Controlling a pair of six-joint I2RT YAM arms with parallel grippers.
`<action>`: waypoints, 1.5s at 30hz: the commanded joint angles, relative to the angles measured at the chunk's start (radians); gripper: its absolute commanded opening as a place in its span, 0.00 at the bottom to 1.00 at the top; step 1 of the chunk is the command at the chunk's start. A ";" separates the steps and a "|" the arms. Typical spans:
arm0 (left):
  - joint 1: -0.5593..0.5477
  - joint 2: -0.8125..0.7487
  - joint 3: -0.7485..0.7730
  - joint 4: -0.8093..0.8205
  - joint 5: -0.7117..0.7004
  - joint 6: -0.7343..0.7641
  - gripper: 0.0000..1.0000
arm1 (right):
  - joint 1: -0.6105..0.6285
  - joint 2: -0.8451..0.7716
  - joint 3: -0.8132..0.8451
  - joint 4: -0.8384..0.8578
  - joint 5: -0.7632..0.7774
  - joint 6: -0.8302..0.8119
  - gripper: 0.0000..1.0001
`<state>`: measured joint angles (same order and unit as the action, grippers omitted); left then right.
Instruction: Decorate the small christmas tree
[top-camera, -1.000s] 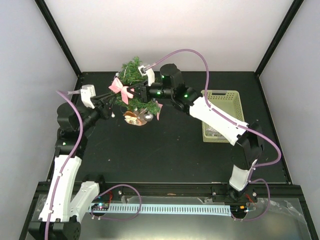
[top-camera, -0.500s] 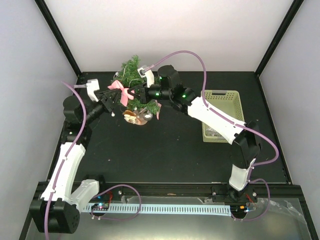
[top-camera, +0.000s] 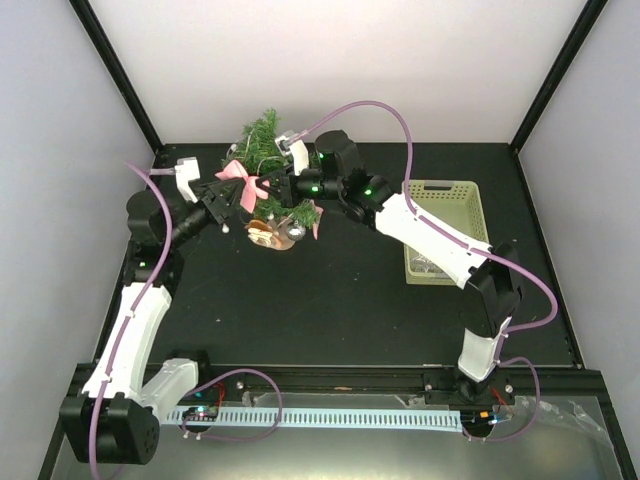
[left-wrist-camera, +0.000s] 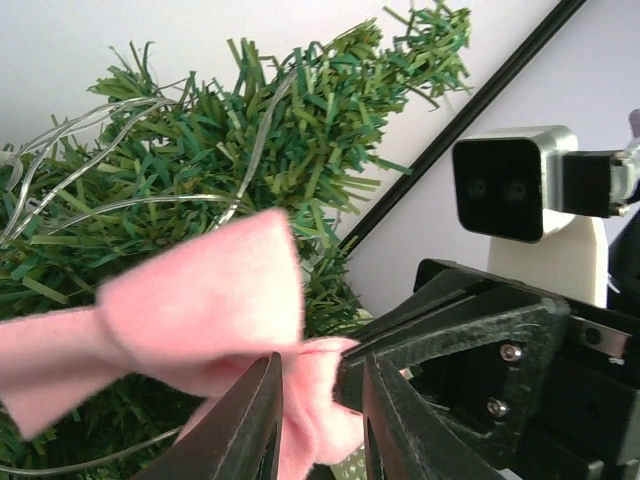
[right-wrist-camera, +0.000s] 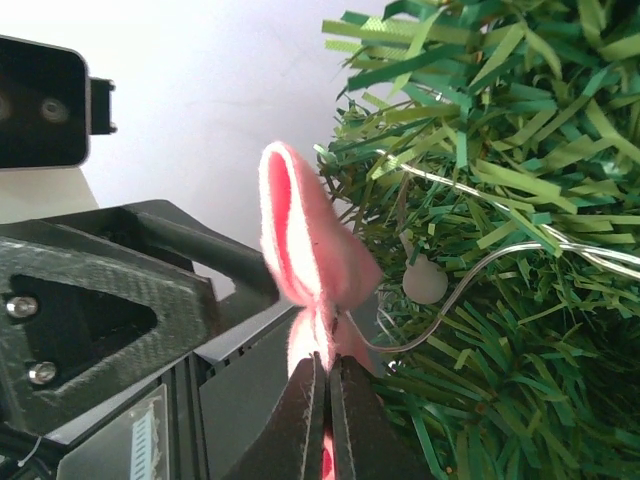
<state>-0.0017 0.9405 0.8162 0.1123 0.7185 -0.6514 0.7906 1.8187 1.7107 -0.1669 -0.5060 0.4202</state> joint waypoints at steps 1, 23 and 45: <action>-0.006 -0.060 0.027 -0.015 0.000 0.005 0.24 | 0.003 -0.021 0.038 -0.025 -0.006 -0.024 0.01; -0.006 -0.121 0.063 -0.073 -0.128 0.047 0.30 | 0.005 -0.046 0.082 0.010 0.000 0.048 0.01; -0.067 0.000 0.101 -0.045 -0.028 0.078 0.25 | 0.004 0.039 0.138 -0.101 0.060 0.028 0.07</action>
<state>-0.0570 0.9257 0.8692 0.0406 0.6819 -0.6033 0.7906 1.8526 1.8343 -0.2607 -0.4652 0.4534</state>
